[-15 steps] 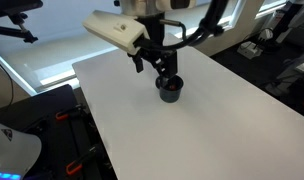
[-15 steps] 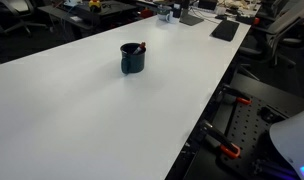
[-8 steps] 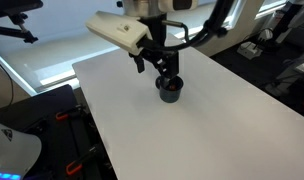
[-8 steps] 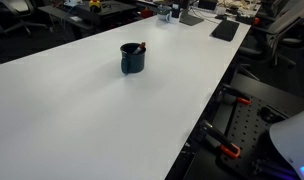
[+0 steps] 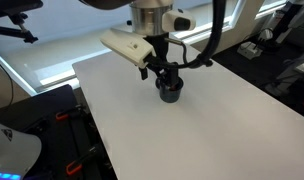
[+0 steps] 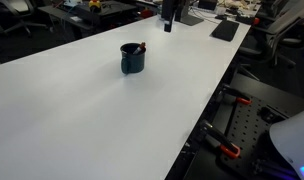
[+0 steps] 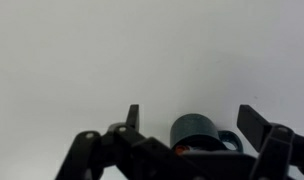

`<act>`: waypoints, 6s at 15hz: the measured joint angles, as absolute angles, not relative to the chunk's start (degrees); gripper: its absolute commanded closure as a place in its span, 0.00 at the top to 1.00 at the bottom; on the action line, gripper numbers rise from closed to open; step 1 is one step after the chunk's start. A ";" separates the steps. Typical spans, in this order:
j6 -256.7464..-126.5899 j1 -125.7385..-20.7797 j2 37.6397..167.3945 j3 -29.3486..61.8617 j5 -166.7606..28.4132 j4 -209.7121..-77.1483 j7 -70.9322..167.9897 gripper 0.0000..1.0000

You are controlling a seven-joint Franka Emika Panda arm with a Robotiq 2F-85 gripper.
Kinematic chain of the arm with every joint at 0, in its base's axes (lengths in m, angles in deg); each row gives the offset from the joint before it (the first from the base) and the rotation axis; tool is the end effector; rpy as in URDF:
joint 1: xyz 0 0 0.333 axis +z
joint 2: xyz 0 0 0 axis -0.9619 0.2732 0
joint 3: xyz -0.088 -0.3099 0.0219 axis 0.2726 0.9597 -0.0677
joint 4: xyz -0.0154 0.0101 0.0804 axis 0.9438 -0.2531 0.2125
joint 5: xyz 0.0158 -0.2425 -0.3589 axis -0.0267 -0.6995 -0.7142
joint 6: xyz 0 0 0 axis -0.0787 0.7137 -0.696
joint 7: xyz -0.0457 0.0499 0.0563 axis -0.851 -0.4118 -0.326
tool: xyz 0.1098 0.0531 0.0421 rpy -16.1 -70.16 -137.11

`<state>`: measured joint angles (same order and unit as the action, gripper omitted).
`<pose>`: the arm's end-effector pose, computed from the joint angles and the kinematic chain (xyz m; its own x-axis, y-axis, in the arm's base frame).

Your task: Remove the marker from the mug cup

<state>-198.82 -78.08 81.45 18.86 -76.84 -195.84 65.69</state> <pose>0.4748 -0.0891 0.2603 0.9839 0.1788 -0.0054 0.1783 -0.9778 0.1097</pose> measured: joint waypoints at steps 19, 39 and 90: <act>-209.19 -78.13 95.82 17.37 -81.04 -189.75 60.14 1.00; -214.13 -77.60 104.27 17.42 -81.39 -182.75 57.45 1.00; -217.04 -77.40 107.33 17.36 -80.75 -180.71 58.64 1.00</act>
<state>-217.04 -77.40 107.33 17.36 -80.75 -180.71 58.64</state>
